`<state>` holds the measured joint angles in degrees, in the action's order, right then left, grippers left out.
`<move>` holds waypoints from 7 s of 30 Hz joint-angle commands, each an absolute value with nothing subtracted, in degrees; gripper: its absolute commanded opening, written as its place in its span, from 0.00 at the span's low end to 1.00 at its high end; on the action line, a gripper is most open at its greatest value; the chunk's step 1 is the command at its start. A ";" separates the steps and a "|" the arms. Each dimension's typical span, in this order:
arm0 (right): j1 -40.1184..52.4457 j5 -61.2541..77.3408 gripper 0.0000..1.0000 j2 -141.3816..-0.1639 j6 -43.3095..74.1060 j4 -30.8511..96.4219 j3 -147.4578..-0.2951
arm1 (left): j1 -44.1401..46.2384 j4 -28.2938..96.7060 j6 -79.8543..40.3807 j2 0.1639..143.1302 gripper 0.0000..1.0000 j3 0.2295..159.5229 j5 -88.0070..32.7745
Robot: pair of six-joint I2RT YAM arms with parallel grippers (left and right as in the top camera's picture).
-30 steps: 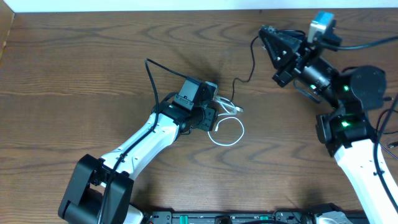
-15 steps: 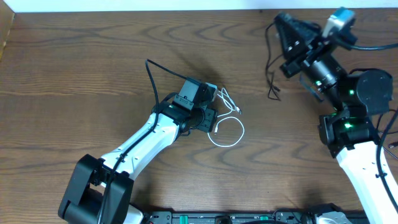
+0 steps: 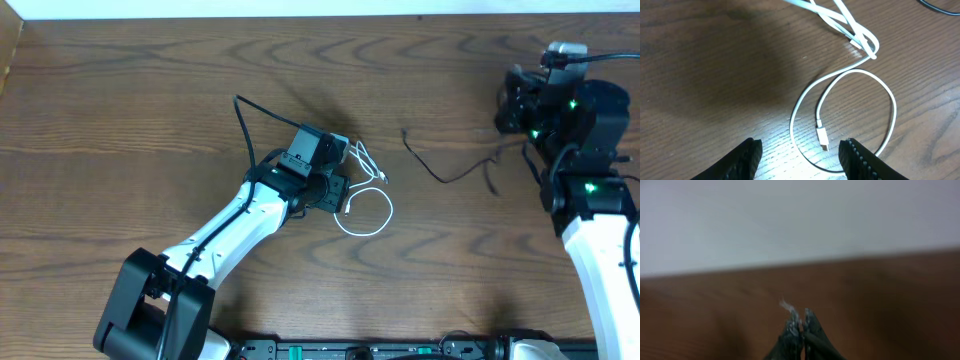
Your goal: Untangle cables
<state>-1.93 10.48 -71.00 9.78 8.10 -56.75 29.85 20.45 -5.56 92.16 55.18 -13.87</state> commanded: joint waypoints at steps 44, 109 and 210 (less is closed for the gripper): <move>-37.52 2.20 0.01 -91.66 14.74 14.98 -62.19 | 29.98 20.56 -6.79 91.61 0.54 55.35 -14.57; 0.49 20.45 0.85 -95.59 12.80 38.87 -67.59 | 30.57 -3.14 -24.29 99.83 0.08 55.35 -23.38; 20.32 18.33 0.36 -95.61 -0.45 29.04 -67.59 | 29.71 10.22 -11.18 83.02 0.07 55.35 -55.05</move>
